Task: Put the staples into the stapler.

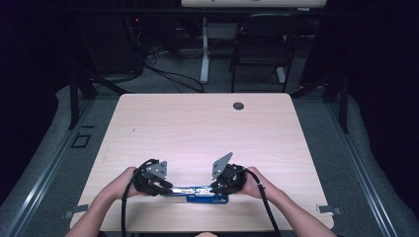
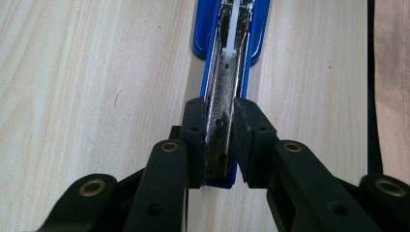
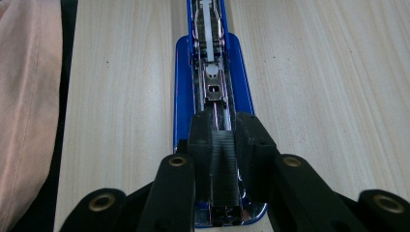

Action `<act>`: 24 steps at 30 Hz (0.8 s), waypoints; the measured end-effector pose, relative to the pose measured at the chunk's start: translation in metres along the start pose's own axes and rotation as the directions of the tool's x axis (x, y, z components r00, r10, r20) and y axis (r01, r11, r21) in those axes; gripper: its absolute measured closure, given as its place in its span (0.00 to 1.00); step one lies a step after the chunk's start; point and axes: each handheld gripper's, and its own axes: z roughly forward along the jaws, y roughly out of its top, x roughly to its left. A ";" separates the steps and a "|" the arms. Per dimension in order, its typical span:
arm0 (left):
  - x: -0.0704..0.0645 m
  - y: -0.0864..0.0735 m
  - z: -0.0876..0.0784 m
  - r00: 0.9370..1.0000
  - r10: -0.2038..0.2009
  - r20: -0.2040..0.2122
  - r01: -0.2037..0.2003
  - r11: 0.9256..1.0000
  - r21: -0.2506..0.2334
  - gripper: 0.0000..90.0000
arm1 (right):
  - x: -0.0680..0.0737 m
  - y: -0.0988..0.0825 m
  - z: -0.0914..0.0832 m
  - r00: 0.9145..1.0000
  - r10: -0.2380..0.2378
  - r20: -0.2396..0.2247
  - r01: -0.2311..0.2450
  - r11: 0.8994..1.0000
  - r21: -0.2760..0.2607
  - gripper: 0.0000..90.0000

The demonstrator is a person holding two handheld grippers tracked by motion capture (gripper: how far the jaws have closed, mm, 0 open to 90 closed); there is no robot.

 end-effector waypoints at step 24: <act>-0.001 -0.001 0.001 1.000 -0.005 -0.015 0.005 1.000 -0.009 0.84 | -0.007 -0.004 -0.010 0.999 0.036 -0.017 -0.036 0.999 -0.028 0.80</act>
